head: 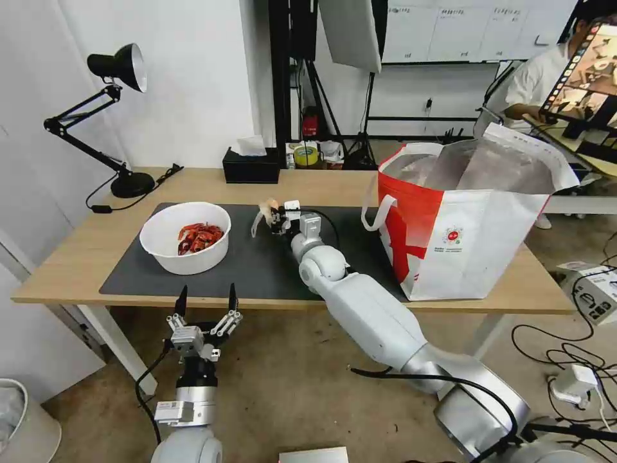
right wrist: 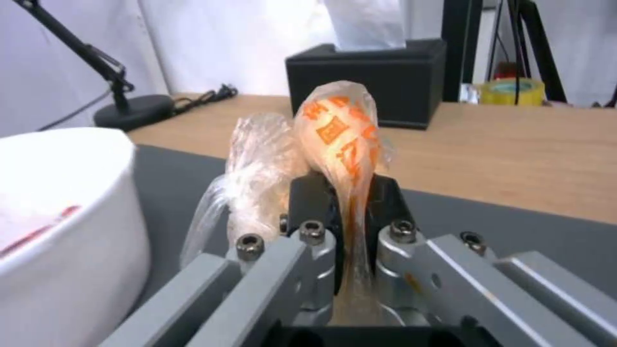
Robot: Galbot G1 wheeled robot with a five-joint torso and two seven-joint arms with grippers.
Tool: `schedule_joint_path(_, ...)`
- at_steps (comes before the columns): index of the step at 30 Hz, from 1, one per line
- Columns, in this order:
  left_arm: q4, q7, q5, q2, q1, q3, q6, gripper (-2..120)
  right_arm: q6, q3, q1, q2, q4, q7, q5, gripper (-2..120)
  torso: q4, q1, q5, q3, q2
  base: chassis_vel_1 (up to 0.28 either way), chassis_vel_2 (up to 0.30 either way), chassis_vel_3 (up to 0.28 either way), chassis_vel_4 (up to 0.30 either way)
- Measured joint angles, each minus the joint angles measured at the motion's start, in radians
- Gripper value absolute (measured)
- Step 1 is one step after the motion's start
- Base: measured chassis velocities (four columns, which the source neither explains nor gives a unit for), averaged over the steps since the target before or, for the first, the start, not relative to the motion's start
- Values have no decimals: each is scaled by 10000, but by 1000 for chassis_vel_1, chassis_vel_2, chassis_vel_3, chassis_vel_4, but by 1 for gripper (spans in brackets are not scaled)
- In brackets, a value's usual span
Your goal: Pick up the trash from the table and place it into the takeout bag.
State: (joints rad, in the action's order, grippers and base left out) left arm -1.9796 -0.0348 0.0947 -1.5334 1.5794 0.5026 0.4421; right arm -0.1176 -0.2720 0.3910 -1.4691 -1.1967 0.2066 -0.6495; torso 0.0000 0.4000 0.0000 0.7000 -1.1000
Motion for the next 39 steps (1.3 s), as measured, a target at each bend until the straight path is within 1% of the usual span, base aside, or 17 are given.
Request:
schedule_joint_path(1,0,0,0,0,0,0,0,100,0,0,0,0,0,0,0,3,0,0,0,0,0,0,0,0,0)
schedule_joint_path(4,4,0,4,10,10,3,0,100,-38,-88,122,253,-692,59,35,3,-1,0,0,0,0,0,0,0,0)
schedule_joint_path(5,4,0,4,10,10,3,0,100,-38,-88,122,253,-692,59,35,3,-1,0,0,0,0,0,0,0,0)
schedule_joint_path(12,20,-1,9,17,29,2,0,100,-58,-130,337,649,-1999,191,196,3,-1,0,0,0,0,0,0,0,0)
schedule_joint_path(13,20,-1,9,17,29,2,0,100,-58,-130,337,649,-1999,191,196,3,-1,0,0,0,0,0,0,0,0)
schedule_joint_path(19,33,-3,7,14,67,3,1,100,-118,-27,557,831,-2949,412,232,3,0,0,0,-1,-1,0,0,0,0)
schedule_joint_path(21,33,-3,7,16,75,7,2,100,-127,-4,586,860,-3046,432,248,3,0,0,0,-1,-1,0,0,0,0)
schedule_joint_path(24,32,-4,1,24,105,29,6,100,-189,171,774,1106,-3747,502,387,3,0,0,0,-1,-1,0,0,0,0)
schedule_joint_path(31,12,-4,-26,16,117,0,8,100,-339,437,983,1241,-4391,695,403,3,0,0,0,0,-1,0,0,0,0)
schedule_joint_path(32,-1,-4,-36,12,119,9,8,100,-366,640,1117,1324,-4759,756,432,3,0,0,1,-1,0,0,0,0,0)
schedule_joint_path(39,-17,-4,-36,39,135,96,8,100,-369,1277,1445,1563,-5332,769,673,3,0,0,1,-1,-1,0,0,0,0)
